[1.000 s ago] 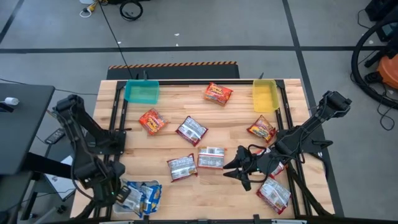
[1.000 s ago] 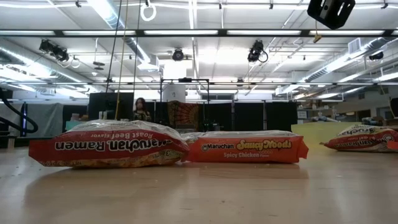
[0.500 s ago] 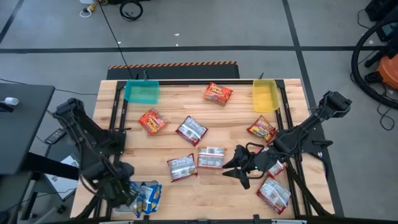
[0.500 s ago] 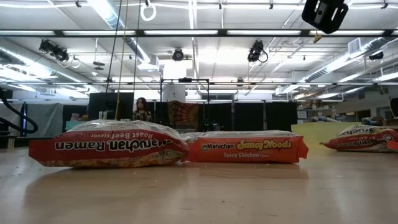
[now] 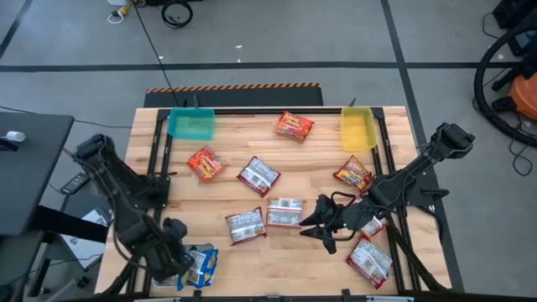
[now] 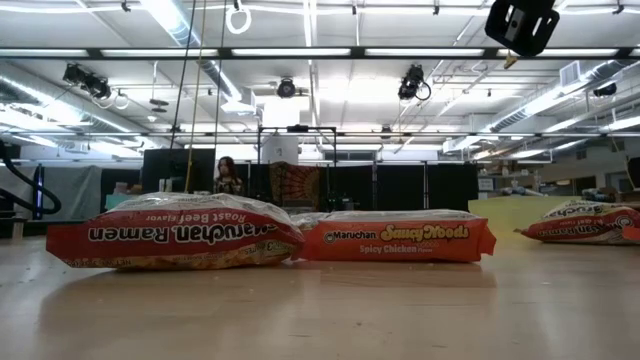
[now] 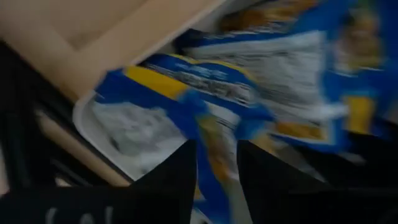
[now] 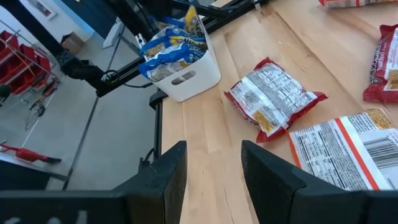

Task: Sort Maruchan noodles
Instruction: Adjust the blue noodle pack in the white bin

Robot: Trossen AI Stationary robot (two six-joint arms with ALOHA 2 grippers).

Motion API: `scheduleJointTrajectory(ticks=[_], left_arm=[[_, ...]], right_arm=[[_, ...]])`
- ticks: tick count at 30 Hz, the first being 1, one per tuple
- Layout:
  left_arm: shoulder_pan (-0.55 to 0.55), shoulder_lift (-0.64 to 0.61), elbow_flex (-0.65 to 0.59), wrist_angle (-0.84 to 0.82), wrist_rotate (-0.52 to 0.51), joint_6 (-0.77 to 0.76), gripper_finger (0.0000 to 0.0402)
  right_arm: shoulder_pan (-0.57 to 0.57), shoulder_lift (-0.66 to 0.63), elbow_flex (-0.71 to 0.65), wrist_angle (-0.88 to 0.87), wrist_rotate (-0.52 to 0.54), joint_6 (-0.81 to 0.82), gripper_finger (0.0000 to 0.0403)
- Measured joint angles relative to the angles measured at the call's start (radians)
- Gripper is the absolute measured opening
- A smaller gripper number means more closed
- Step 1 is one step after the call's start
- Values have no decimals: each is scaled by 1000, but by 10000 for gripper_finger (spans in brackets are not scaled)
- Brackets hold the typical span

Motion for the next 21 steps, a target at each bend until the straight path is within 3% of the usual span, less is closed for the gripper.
scheduleJointTrajectory(ticks=[5, 9, 11, 15, 21], left_arm=[[-78, -15, 18, 99, -4, -5, 152], [-80, 25, 19, 184, -254, 92, 152], [-59, 68, 18, 231, -324, 210, 147], [-6, 150, 17, 265, -304, 368, 138], [13, 195, 17, 242, -219, 422, 127]], right_arm=[[0, 0, 0, -5, 1, -10, 158], [-4, 0, 0, -10, 29, -40, 158], [-8, 0, 0, -11, 52, -53, 158], [-12, 0, 0, -17, 73, -52, 158], [-9, 0, 0, -31, 73, -10, 158]])
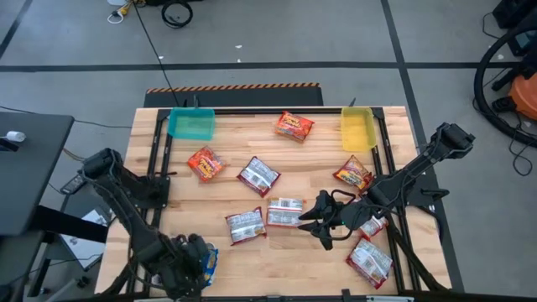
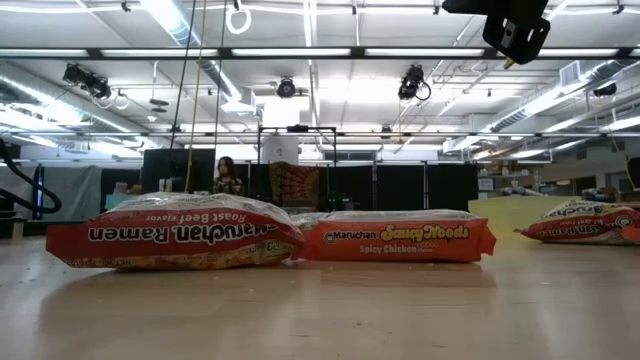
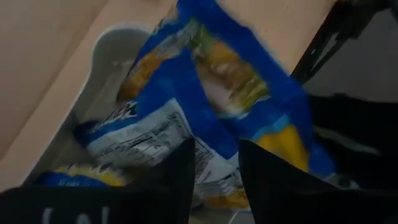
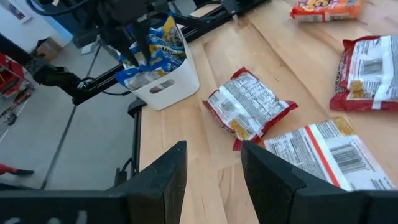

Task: Sort Maruchan noodles
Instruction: Adjust the blue noodle pack in the white bin, then put the orange noodle pack into the green bin

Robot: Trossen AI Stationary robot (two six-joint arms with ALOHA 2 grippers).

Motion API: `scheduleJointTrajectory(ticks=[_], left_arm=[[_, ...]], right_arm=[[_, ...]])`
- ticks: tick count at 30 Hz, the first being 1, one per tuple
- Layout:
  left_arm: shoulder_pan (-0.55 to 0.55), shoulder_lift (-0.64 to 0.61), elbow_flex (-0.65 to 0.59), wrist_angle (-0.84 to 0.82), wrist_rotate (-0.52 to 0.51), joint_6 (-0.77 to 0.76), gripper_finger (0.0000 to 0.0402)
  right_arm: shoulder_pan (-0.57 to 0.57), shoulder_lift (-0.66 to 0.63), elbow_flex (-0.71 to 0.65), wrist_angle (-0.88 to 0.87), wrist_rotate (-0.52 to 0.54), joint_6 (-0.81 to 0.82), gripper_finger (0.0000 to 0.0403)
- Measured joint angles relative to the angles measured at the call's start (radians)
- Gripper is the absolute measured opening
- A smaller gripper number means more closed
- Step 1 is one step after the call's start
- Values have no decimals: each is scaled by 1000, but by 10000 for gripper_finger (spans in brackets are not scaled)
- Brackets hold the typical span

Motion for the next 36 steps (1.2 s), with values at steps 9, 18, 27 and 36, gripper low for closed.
scheduleJointTrajectory(ticks=[9, 18, 27, 36], left_arm=[[-96, -168, 0, -148, -104, -99, 119], [231, -259, -10, -536, -520, 73, 121], [638, -256, -272, -216, -363, 560, 185], [995, -142, -301, -43, -250, 727, 215]], right_arm=[[-8, 0, 0, -58, 48, -21, 158], [-124, -14, 80, -304, 81, -265, 164], [-204, -15, 245, -660, 144, -471, 205], [-317, -15, 234, -672, 90, -622, 231]])
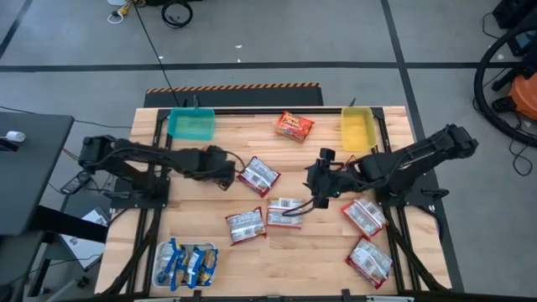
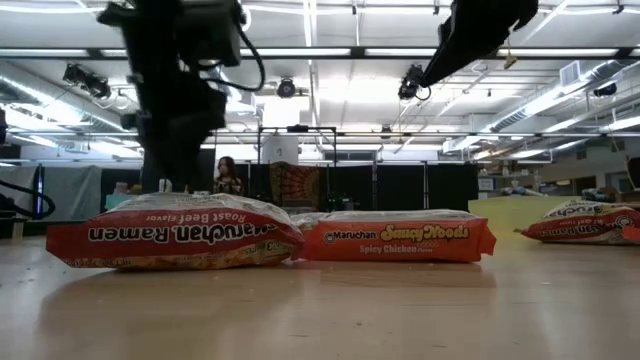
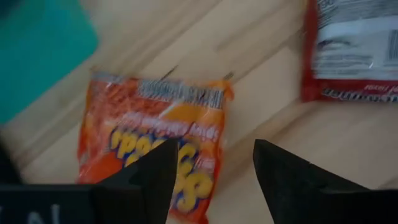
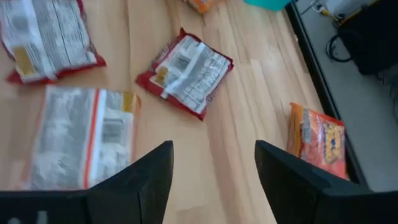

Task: Sort Maruchan noodles
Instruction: Put the orange noodle pack into the green bin

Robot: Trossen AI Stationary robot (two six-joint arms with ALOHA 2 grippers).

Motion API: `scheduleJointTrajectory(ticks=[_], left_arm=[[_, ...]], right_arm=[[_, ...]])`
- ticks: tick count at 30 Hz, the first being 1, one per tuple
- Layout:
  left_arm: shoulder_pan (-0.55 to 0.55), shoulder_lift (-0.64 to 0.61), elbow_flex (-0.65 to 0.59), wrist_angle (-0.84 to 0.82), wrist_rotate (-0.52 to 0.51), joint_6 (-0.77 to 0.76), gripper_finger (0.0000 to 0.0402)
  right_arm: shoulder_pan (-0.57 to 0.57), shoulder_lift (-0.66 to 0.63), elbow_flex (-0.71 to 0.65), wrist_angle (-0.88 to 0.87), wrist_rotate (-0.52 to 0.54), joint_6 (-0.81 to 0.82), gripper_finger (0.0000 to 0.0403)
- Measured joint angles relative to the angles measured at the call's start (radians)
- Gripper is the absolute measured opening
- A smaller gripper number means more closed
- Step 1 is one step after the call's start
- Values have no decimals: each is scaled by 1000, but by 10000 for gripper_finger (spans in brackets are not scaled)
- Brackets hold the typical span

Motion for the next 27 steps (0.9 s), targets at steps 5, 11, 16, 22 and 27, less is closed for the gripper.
scheduleJointTrajectory(ticks=[5, 11, 16, 22, 27], left_arm=[[39, 111, 8, 38, 87, 5, 215], [6, 212, 9, 38, 73, 5, 214], [-20, 267, 9, 36, -6, 25, 184], [-26, 279, 9, -2, -85, -2, 108], [-31, 274, 44, -65, -70, 43, 88]], right_arm=[[-95, 0, 0, -9, -87, -144, 230], [-177, 0, 0, -17, -146, -210, 229], [-230, 0, 0, -11, -169, -280, 229], [-262, 0, -1, -9, -169, -283, 229], [-262, 0, -1, -8, -170, -261, 230]])
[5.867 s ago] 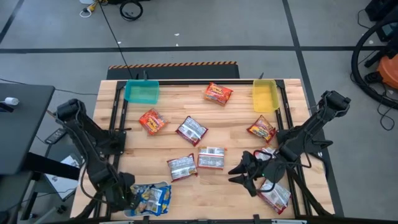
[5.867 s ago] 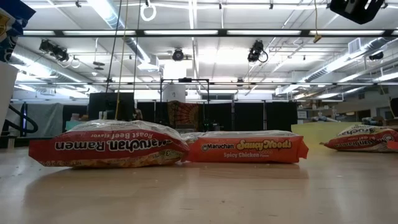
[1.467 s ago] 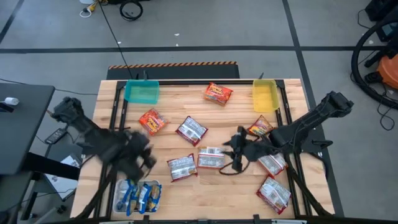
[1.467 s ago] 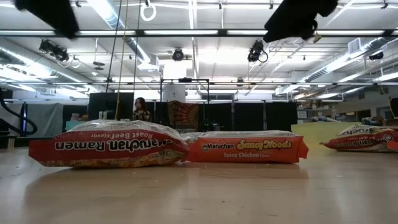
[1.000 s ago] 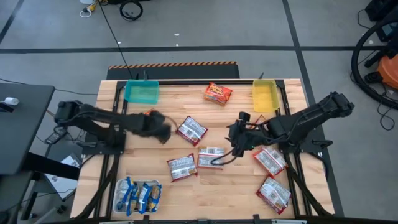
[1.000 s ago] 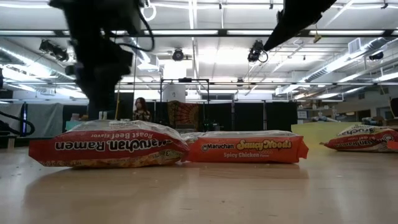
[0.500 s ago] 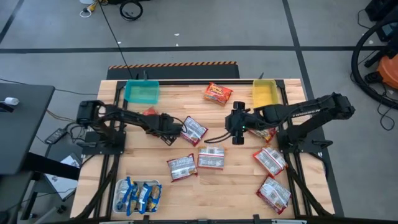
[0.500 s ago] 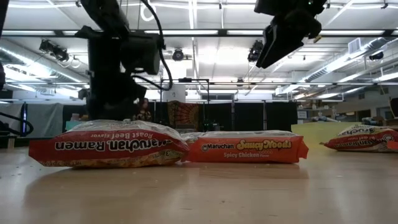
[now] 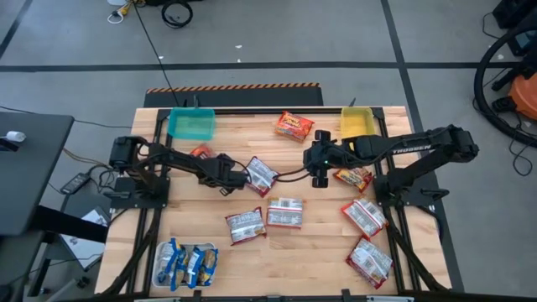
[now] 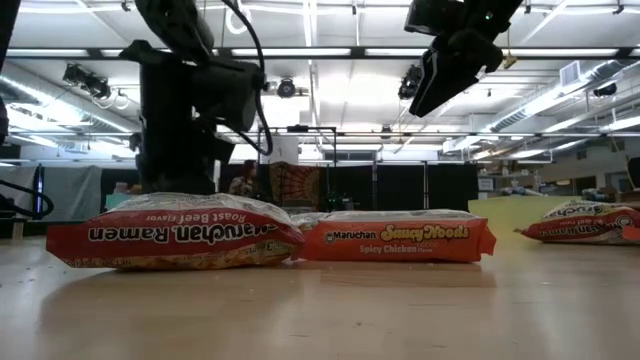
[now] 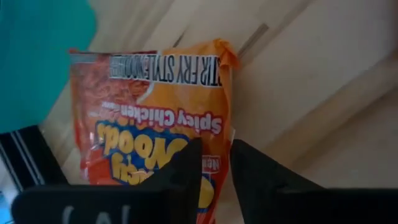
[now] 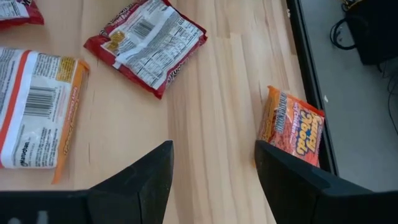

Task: Sort Maruchan noodles
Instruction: Put the orange noodle pack into the green bin

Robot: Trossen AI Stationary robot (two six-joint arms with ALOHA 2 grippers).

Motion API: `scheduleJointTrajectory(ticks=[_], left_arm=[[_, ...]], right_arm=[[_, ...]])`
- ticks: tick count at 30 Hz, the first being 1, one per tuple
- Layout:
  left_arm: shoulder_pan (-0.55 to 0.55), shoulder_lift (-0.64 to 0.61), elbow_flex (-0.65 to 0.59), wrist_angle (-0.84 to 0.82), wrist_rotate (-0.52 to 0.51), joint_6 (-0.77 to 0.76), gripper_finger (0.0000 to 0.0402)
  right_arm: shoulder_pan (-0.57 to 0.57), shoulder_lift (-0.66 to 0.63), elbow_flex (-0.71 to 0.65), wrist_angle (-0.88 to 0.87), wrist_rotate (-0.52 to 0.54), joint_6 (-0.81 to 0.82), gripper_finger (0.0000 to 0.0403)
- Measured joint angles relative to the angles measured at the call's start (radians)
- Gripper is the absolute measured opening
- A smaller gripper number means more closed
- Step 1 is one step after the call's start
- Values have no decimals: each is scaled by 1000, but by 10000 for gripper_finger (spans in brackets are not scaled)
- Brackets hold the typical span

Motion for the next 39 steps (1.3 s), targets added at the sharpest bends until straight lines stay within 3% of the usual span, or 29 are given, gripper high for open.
scheduleJointTrajectory(ticks=[4, 9, 12, 15, 18, 32, 35, 39], left_arm=[[-5, 0, 15, 4, 36, 8, 120], [-1, 0, 15, 0, 88, 60, 193], [-5, 1, 15, -41, 21, 66, 225], [-14, 1, 15, -68, -68, 63, 234], [-20, 7, 15, -83, -130, 73, 228], [-50, 161, 15, -115, -127, 87, 198], [-55, 172, 15, -118, -145, 86, 168], [-56, 171, 15, -122, -176, 74, 92]], right_arm=[[-10, 0, 0, 3, -1, -6, 229], [-41, 0, 0, 32, -11, -17, 229], [-59, 0, 0, 45, -45, -54, 228], [-75, 0, 0, 61, -53, -73, 227], [-88, 0, 0, 77, -61, -105, 227], [-126, 0, 0, 107, -101, -117, 227], [-130, 0, 0, 107, -99, -115, 227], [-131, 0, 0, 108, -77, -115, 227]])
